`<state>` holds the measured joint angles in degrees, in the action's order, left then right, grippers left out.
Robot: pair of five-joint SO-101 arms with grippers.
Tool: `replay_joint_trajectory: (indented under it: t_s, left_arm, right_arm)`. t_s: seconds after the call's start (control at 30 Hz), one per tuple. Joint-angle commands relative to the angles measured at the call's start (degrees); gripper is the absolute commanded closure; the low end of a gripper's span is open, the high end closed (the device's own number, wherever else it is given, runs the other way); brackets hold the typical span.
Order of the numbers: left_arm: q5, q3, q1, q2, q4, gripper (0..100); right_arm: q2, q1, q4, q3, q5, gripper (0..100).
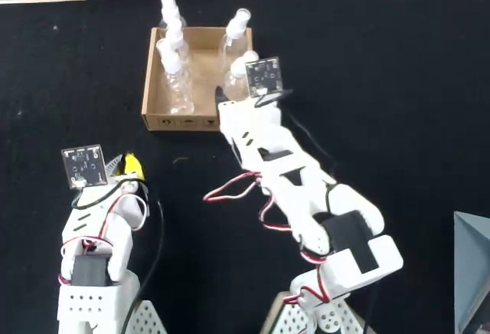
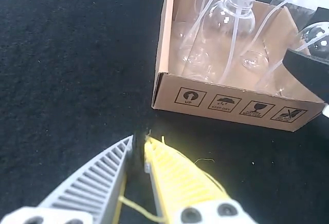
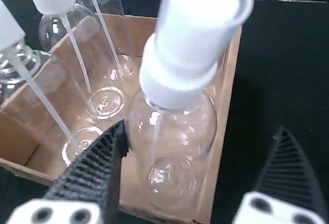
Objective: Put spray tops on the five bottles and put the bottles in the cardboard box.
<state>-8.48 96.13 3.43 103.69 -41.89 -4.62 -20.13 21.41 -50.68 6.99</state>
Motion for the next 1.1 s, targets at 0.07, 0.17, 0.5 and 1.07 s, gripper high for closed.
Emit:
replay_joint_trajectory:
  t_s: [0.07, 0.17, 0.5, 1.07]
  left_arm:
    - [0.4, 1.3, 0.6, 0.6, -0.3, 97]
    - [0.4, 1.3, 0.6, 0.6, -0.3, 97]
    - [0.4, 1.3, 0.6, 0.6, -0.3, 97]
    - [0.4, 1.3, 0.6, 0.6, -0.3, 97]
  right_arm:
    - [0.8, -0.7, -0.8, 3.1, -0.8, 64.8]
    - [0.8, -1.0, -0.8, 3.1, -0.8, 64.8]
    - [8.3, -1.2, -0.9, -2.2, -0.8, 64.8]
    - [12.2, -2.4, -4.7, -5.1, -0.9, 64.8]
